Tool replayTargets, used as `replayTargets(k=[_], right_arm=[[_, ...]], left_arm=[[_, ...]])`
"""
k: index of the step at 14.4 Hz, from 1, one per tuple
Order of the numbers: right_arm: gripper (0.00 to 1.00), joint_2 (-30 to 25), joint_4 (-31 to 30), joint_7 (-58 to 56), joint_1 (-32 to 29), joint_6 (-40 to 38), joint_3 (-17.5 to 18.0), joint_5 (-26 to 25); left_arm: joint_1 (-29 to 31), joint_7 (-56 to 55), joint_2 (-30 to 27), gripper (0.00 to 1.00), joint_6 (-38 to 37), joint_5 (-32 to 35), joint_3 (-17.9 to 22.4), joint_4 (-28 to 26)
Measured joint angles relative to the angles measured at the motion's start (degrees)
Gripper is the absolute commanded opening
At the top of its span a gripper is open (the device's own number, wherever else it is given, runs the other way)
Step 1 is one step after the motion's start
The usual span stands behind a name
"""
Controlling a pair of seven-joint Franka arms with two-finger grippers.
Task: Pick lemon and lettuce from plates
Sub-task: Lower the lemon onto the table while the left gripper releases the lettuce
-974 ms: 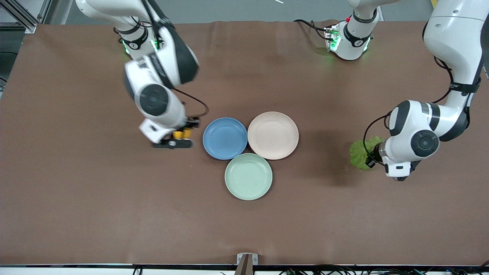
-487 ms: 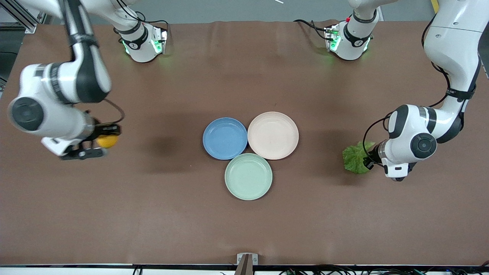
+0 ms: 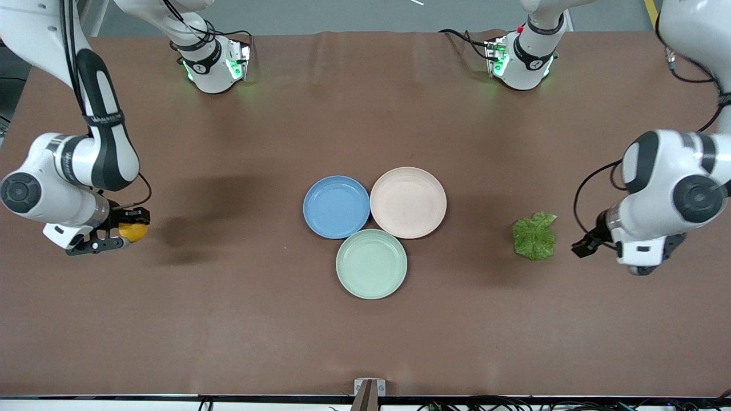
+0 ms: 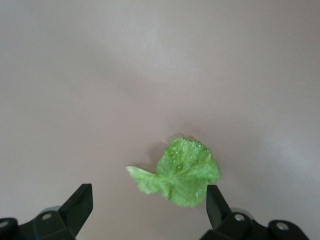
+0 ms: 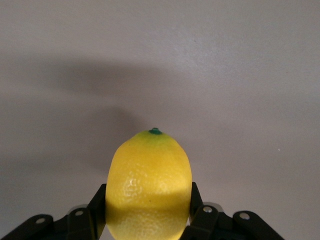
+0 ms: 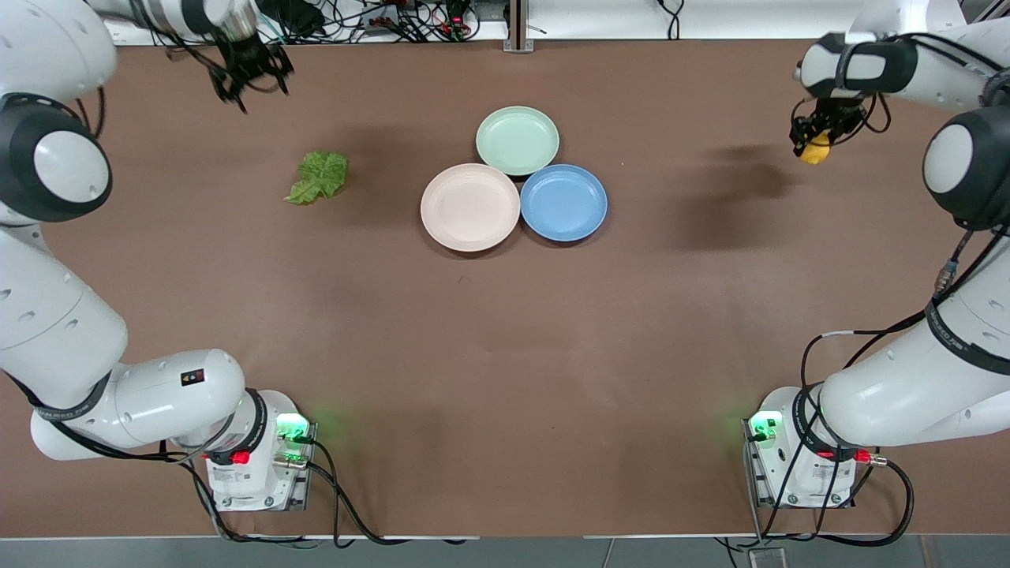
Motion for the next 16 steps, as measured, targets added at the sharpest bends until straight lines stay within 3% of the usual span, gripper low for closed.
replayTargets(k=[5,9,11,12,13,14,16], right_arm=[[0.26,4.08,-0.42,-0.52,-1.33,3.39,0.17,1.39],[0.27,5.37,-0.81,-0.52,-1.33,5.48,0.33,4.4],[0.32,6.62,-0.85,-0.52,-1.34,7.83,0.34,4.89],[0.45,6.57,-0.8,-0.52,-1.33,7.85,0.34,4.91],[0.79,6.61,-0.79,-0.52,-1.34,8.04,0.34,4.94],[1.0,6.63,-0.79,-0.51,-1.34,8.05,0.34,4.95],[1.0,6.57,-0.7,-0.49,-1.34,7.95,0.37,5.04]], left_arm=[[0.61,20.04,-4.84,1.0,-9.41,-0.4,0.09,10.82],[0.85,28.36,-9.91,1.0,-15.05,-4.23,0.08,12.34],[0.83,29.91,-12.41,1.0,-17.71,-6.44,-0.04,12.33],[0.79,30.45,-13.42,1.0,-18.86,-7.29,0.0,12.28],[0.57,30.86,-14.21,1.0,-19.44,-7.84,0.3,12.09],[-0.73,31.6,-15.01,1.0,-19.74,-8.47,1.77,11.61],[-7.71,33.89,-16.95,1.0,-20.05,-10.09,9.14,9.54]])
